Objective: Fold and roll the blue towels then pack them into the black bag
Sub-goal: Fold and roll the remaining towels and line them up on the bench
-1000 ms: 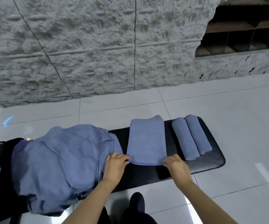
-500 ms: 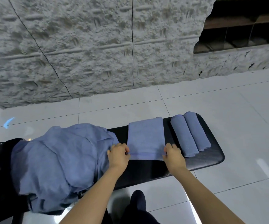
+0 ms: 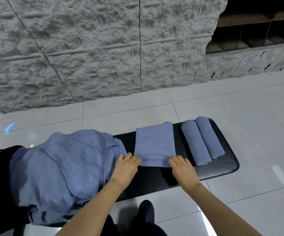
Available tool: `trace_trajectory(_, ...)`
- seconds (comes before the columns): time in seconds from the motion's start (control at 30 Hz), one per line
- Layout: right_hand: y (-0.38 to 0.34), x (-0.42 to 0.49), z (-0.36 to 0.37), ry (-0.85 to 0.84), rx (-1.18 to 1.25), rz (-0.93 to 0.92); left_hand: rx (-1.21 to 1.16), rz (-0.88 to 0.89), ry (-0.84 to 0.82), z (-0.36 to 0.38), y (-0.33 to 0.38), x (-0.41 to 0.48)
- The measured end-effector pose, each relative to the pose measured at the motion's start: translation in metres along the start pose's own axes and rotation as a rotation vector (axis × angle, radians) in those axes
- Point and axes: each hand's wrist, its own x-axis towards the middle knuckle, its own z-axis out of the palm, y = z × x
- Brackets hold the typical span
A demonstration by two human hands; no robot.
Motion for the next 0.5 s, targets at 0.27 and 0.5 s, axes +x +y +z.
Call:
trace_trajectory(0.27, 0.014, 0.016, -0.026, -0.401, 0.424, 0.232, -0.46, -0.351, -0.337, -0.028, -0.01, 0.018)
trace_trajectory(0.5, 0.018, 0.033, -0.016, -0.353, 0.493, 0.357, -0.554, -0.545, -0.278, -0.026, -0.008, 0.035)
